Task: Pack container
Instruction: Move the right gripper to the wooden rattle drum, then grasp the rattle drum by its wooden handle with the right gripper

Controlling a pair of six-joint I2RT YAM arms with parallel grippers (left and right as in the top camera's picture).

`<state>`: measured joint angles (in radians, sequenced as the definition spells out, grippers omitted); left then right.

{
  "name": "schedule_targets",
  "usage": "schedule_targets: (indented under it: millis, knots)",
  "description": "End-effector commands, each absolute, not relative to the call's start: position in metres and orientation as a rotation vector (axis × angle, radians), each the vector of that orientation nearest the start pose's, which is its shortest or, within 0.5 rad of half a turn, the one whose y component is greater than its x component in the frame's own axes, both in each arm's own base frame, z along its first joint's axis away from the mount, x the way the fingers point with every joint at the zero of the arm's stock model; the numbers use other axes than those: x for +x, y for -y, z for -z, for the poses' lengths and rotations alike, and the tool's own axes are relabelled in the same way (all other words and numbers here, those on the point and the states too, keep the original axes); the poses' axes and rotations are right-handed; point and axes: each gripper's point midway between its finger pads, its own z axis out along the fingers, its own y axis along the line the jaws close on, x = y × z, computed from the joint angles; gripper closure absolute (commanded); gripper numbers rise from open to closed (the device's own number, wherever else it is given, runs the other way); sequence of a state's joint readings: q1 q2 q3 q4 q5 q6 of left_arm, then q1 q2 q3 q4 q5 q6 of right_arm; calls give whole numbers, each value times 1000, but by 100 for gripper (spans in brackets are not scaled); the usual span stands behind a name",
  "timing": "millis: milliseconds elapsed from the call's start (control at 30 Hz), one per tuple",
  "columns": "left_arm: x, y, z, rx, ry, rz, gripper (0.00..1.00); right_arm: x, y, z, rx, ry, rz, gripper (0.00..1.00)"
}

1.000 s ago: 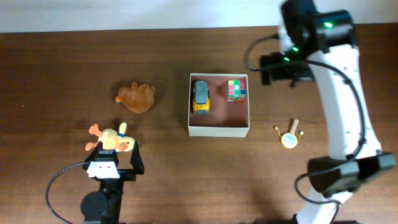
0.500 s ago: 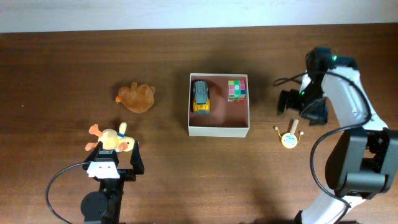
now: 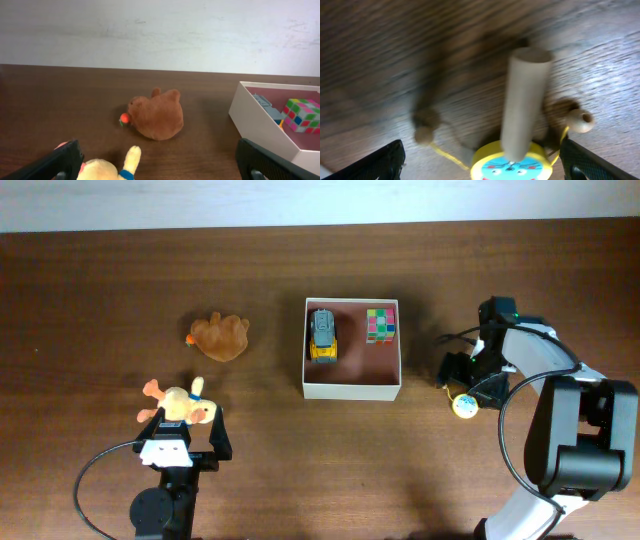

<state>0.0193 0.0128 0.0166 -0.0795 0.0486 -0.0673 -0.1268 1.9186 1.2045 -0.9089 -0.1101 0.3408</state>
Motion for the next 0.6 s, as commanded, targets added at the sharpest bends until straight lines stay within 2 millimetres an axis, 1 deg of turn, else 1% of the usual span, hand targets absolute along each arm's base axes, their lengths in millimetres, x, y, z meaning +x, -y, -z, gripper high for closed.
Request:
schedule_targets:
  millis: [0, 100, 200, 333, 433, 533, 567]
  knots:
    - [246, 2, -158, -27, -1646, 59, 1, 322, 36, 0, 814, -3082, -136, 6]
    - [246, 2, -158, -27, -1646, 59, 1, 323, 41, 0, 820, -3072, -148, 6]
    - [246, 2, -157, -27, -1647, 59, 1, 328, 44, -3, 782, -3063, -159, 6]
    - [246, 2, -158, -27, -1646, 59, 1, 345, 43, -15, 680, -3038, -201, 6]
    - [246, 2, -158, -27, -1646, 59, 1, 360, 45, -30, 580, -3015, -198, 6]
    - [246, 2, -157, -27, -1647, 59, 1, 373, 47, -44, 419, -3000, -187, 8]
    - [246, 2, -157, -27, -1647, 59, 1, 374, 47, -45, 387, -3000, -183, 9]
